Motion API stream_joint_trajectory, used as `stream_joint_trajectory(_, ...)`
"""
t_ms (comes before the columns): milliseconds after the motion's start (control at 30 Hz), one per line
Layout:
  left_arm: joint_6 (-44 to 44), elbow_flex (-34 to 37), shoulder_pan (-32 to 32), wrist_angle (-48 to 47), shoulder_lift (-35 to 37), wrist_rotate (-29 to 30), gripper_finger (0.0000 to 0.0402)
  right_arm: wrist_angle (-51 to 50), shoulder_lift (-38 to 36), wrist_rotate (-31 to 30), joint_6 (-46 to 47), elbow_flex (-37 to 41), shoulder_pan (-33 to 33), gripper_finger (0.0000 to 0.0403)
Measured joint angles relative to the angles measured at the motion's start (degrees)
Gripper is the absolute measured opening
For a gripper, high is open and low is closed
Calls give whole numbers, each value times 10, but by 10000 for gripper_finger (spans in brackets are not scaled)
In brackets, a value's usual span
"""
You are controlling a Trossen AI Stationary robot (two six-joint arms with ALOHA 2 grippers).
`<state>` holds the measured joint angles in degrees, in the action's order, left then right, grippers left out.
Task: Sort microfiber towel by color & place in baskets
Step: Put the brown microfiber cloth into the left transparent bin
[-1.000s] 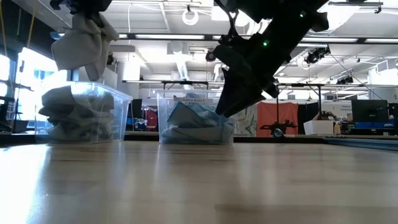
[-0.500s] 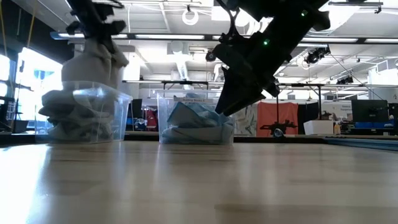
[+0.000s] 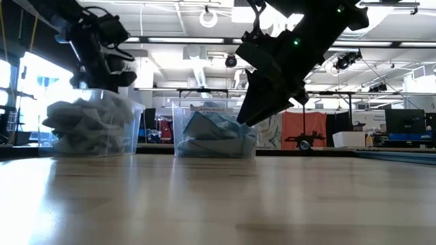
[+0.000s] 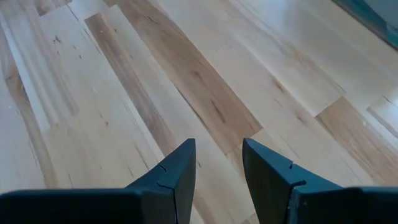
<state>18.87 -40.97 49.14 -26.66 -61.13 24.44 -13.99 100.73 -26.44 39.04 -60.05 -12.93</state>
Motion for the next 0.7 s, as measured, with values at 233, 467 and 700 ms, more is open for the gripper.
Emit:
stream_joint_trajectory(233, 12, 28, 18, 13, 0, -15, 41, 0, 0, 0, 12, 0, -1, 126)
stream_joint_trajectory(467, 16, 28, 18, 11, 0, -20, 89, 0, 0, -19, 13, 0, 0, 126)
stream_joint_trajectory(700, 7, 24, 18, 5, 2, -25, 149, 0, 0, -21, 13, 0, 0, 126)
